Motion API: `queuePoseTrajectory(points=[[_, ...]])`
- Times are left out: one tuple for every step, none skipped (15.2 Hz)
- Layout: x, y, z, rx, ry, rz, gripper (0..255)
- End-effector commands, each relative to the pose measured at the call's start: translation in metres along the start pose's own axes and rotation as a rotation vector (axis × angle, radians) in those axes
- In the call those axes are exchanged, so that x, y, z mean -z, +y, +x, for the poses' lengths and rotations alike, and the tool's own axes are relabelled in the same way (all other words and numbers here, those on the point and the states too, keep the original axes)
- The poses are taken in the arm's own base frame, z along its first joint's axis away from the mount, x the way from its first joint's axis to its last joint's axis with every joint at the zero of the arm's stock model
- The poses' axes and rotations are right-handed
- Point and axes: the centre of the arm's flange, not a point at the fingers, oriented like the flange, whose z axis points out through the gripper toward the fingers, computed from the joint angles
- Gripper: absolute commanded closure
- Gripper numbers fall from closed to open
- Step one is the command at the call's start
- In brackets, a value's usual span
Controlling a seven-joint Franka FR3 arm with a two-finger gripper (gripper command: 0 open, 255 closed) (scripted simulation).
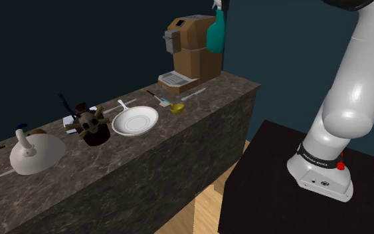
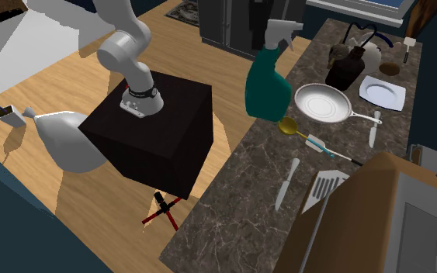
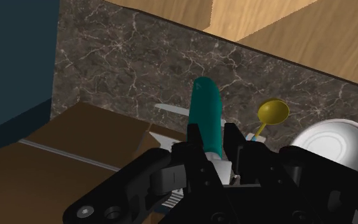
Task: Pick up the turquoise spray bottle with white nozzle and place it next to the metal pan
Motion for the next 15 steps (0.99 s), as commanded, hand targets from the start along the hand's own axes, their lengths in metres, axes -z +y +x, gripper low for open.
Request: queuePoseTrajectory(points=[[0.002,-0.024,0.004,-0.001,0.000,0.000,255],[0.003,-0.036,0.008,-0.001,0.000,0.000,255],[0.004,-0.049,0.012,-0.001,0.000,0.000,255],[0.004,-0.061,0.016,-0.001,0.000,0.000,255],[0.005,-0.074,0.020,-0.001,0.000,0.000,255],[0.006,-0.087,0.024,-0.001,0.000,0.000,255],[0.007,-0.099,0.027,-0.001,0.000,0.000,255],[0.008,-0.112,0.031,-0.001,0.000,0.000,255],[0.009,-0.124,0.035,-0.001,0.000,0.000,255],[0.010,-0.137,0.039,-0.001,0.000,0.000,255],[0.011,-0.149,0.043,-0.001,0.000,0.000,255],[0.012,-0.162,0.047,-0.001,0.000,0.000,255],[0.013,-0.175,0.051,-0.001,0.000,0.000,255],[0.014,-0.187,0.055,-0.001,0.000,0.000,255],[0.015,-0.200,0.058,-0.001,0.000,0.000,255]])
